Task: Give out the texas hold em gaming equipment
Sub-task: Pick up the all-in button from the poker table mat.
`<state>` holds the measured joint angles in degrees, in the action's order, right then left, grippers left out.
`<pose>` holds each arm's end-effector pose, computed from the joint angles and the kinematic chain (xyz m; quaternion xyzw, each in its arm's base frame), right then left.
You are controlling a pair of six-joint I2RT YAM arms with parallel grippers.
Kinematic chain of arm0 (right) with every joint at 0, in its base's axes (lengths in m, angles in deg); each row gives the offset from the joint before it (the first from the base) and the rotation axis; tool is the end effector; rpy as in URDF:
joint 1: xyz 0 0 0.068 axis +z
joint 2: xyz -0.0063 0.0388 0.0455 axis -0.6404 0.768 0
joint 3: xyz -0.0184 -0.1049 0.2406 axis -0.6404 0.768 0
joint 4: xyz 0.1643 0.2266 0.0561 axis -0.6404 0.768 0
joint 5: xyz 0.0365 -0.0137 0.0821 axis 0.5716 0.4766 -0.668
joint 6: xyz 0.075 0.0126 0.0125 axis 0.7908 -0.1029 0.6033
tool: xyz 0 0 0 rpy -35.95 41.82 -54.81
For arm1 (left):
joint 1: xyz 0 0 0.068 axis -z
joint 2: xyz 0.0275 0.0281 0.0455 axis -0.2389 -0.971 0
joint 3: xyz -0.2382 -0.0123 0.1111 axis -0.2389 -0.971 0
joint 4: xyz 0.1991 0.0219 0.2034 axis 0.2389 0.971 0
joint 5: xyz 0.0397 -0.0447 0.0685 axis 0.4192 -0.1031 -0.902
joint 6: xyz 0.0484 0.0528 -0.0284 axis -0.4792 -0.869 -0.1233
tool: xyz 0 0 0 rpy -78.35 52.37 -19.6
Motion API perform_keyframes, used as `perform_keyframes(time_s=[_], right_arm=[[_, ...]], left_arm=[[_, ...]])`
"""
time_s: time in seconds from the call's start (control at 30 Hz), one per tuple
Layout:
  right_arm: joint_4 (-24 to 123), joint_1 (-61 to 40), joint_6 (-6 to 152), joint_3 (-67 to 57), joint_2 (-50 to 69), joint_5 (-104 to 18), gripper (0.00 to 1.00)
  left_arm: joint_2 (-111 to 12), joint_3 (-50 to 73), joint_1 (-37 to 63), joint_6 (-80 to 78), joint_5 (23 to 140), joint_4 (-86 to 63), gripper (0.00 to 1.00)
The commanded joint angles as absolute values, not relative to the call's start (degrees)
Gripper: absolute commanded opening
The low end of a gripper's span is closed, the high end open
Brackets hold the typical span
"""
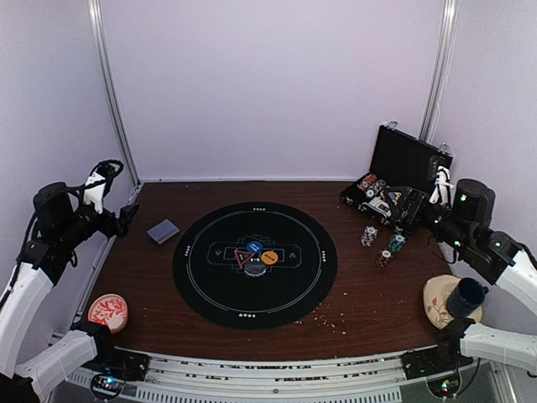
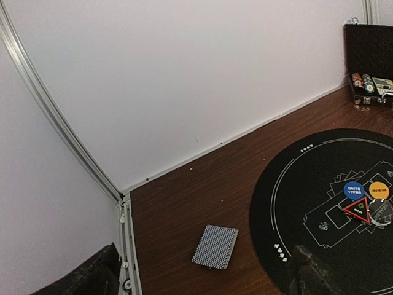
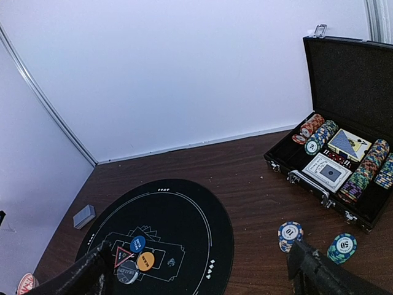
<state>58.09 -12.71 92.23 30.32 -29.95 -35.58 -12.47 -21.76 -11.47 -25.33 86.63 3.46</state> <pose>0.2123 0.1084 0.3106 -0.0071 0.7681 0.2840 0.5739 0.2249 -0.0244 0.3048 0.1744 0.7562 -0.0317 0.6299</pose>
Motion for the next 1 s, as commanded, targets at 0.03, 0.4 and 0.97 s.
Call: perform_keyframes(time_s=[0.03,0.4,0.97], right_arm=[[55.8,-13.27,92.11,30.64,-29.82,-37.16,1.0],[57.37,-7.7,90.9,25.77,-19.08,-34.46,1.0],[62.6,17.27,80.2,-6.73,27.9,-22.17,1.0]], left_arm=[[-11.93,-19.59,-11.1,-25.25,89.4,2.73,0.98],[-17.05,-20.93,-11.02,-27.98,91.55,0.95,0.98],[-18.76,-26.43,-10.94,-29.13,95.51,-4.61,0.98]])
